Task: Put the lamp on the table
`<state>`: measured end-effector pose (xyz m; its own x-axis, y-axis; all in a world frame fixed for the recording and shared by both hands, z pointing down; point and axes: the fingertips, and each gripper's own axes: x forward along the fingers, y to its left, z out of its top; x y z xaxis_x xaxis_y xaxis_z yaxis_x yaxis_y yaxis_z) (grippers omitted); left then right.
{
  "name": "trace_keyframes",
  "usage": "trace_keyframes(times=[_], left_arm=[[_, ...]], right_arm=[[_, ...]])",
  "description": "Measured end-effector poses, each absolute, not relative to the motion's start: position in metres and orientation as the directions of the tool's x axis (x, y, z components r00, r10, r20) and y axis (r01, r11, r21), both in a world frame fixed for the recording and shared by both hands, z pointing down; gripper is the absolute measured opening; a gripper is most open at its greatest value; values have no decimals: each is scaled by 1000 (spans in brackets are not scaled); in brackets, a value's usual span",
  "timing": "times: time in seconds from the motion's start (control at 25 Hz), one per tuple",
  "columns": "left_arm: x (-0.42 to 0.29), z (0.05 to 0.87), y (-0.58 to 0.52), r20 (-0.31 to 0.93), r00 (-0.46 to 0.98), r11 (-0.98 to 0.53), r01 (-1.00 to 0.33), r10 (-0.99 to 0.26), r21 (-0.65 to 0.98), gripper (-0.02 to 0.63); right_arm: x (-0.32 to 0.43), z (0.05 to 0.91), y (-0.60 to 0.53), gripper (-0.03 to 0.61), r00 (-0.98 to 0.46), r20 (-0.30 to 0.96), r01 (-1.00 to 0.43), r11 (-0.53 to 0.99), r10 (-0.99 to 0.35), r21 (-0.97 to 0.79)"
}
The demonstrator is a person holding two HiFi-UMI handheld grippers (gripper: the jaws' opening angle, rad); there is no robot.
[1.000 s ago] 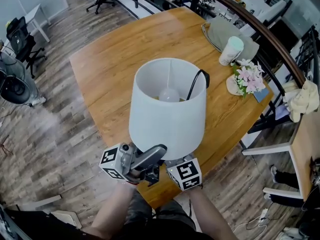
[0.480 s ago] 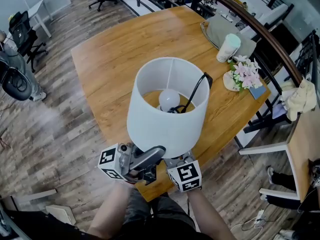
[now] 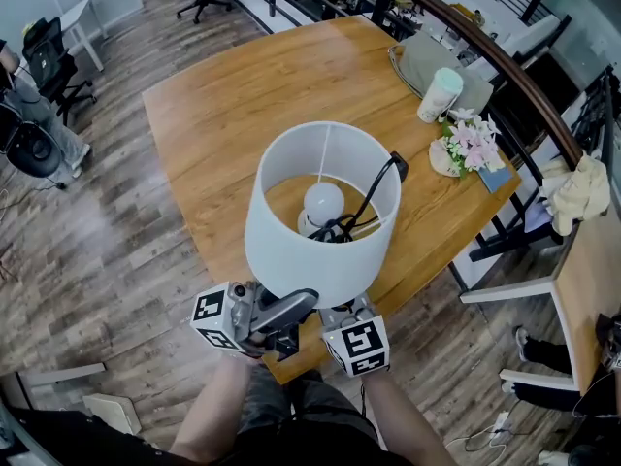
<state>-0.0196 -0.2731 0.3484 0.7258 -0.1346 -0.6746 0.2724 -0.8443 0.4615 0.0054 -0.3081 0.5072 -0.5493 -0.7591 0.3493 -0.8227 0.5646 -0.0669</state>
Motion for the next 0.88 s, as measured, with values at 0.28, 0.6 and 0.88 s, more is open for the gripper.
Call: trace_keyframes(times=[0.28,0.6,0.88], left_arm=[[-20,356,-260,-677,727,-846,283,-117,451,5],[-20,365,-248,-675,727,-846,277,-125,456,14],[-22,366,-248,-690,706,-844,262,-163,468,41]], right_arm=[[2,508,-298,8,-560,352,-814,577,-750,-64],[1,510,-287,8,-568,356,-808,584,-742,-71],[0,513,-279,8,-562,359,-813,577,-745,-74]])
